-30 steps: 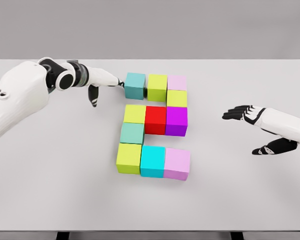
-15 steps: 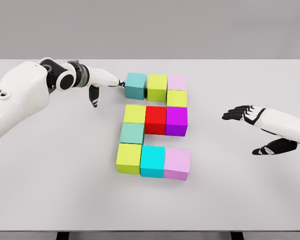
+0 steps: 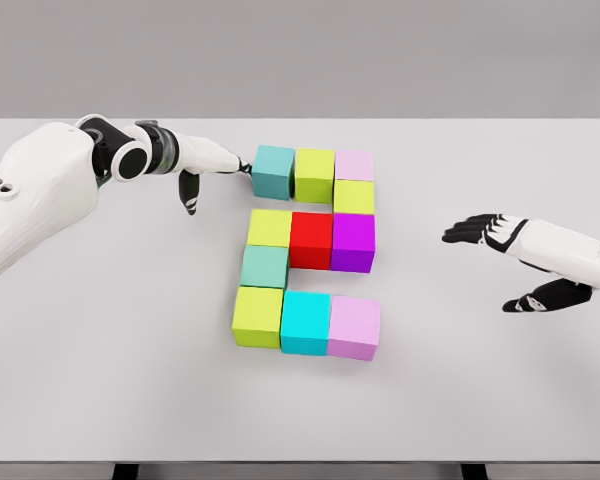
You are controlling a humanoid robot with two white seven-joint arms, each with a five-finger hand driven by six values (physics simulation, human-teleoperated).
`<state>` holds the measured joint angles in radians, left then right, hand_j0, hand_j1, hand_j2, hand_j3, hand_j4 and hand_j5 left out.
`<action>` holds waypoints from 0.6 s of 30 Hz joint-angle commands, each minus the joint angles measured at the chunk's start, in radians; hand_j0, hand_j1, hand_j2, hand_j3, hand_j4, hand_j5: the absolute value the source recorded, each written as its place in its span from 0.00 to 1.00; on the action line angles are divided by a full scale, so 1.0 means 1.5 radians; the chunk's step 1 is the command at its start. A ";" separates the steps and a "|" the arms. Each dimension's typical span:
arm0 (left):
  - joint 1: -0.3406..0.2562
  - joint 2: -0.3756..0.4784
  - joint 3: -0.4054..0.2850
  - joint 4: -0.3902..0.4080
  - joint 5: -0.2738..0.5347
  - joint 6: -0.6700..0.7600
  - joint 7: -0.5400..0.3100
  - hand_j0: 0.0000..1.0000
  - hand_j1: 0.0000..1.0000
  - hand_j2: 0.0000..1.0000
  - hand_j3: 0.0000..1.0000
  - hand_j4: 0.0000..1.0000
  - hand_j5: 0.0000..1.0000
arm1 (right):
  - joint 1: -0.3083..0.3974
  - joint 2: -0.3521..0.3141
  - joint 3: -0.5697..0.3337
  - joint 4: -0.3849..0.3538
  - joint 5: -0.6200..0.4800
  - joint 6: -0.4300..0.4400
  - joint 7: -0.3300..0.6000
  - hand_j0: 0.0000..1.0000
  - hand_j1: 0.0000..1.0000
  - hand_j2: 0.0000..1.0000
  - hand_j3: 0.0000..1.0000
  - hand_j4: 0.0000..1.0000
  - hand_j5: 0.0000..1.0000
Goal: Assemble the squares on the desktop into the number 2
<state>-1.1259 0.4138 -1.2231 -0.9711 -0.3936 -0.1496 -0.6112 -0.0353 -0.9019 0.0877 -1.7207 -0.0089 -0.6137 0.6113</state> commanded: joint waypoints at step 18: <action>0.002 0.000 0.004 -0.004 0.001 -0.005 0.000 1.00 1.00 1.00 1.00 1.00 1.00 | -0.003 0.000 0.004 0.000 0.000 0.002 0.000 1.00 1.00 1.00 1.00 1.00 1.00</action>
<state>-1.1229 0.4140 -1.2177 -0.9772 -0.3930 -0.1568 -0.6112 -0.0399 -0.9009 0.0925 -1.7207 -0.0017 -0.6137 0.6113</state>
